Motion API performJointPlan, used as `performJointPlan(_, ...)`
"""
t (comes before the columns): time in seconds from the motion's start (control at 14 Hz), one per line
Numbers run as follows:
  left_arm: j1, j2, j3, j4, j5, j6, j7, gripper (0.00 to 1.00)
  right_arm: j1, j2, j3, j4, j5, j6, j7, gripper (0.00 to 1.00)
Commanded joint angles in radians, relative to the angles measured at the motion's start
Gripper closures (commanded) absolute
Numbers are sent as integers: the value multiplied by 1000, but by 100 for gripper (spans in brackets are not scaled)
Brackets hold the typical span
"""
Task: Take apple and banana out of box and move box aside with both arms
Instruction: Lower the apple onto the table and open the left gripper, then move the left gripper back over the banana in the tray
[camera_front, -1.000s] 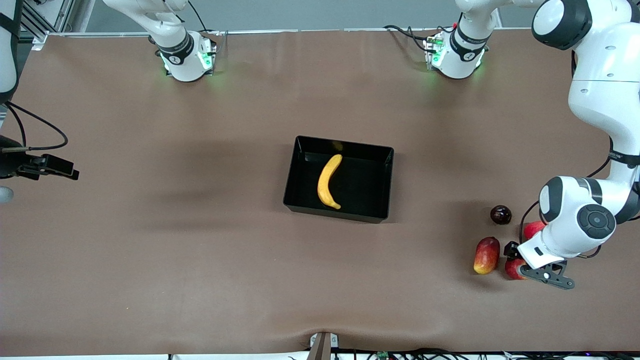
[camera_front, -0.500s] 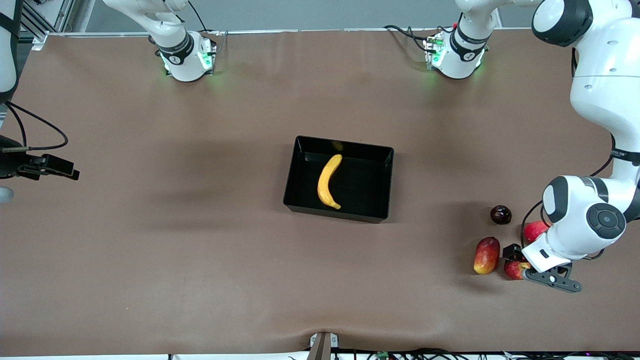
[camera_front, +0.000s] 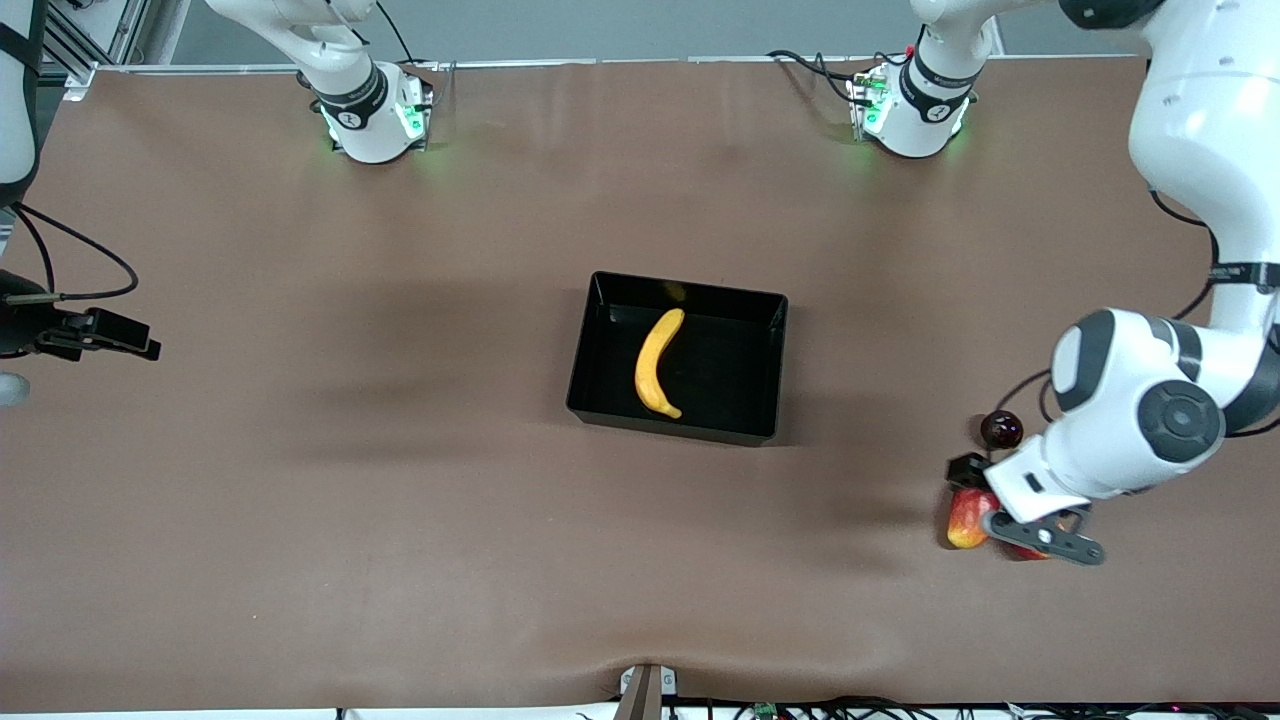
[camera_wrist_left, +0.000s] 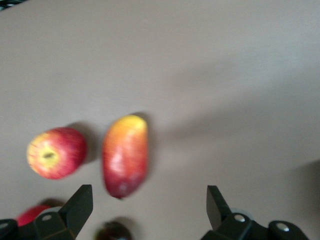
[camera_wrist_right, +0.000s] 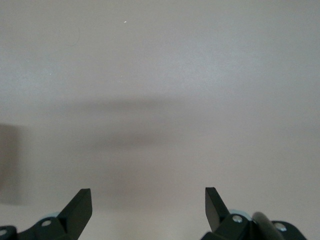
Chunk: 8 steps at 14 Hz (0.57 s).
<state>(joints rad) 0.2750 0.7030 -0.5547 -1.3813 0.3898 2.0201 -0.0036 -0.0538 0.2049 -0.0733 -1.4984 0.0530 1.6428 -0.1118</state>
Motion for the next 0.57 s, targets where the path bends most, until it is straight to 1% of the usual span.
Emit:
performJointPlan(0.0,-17,-66,-57,-70,-11,-53,-122,0,0,7,3,21,10,-9,14,0)
performJointPlan(0.07,-37,-77,-76,-94,-8,-54,-178,0,0,5,3,21,10,-9,14,0)
performJointPlan(0.21,-115,-91,-85,-133,1,-54,-322,0,0,7,3,21,10,-9,18,0)
performJointPlan(0.5,-318,-67,-83,-134,40,-44,-588,0,2,7,3,21,10,-9,23,0)
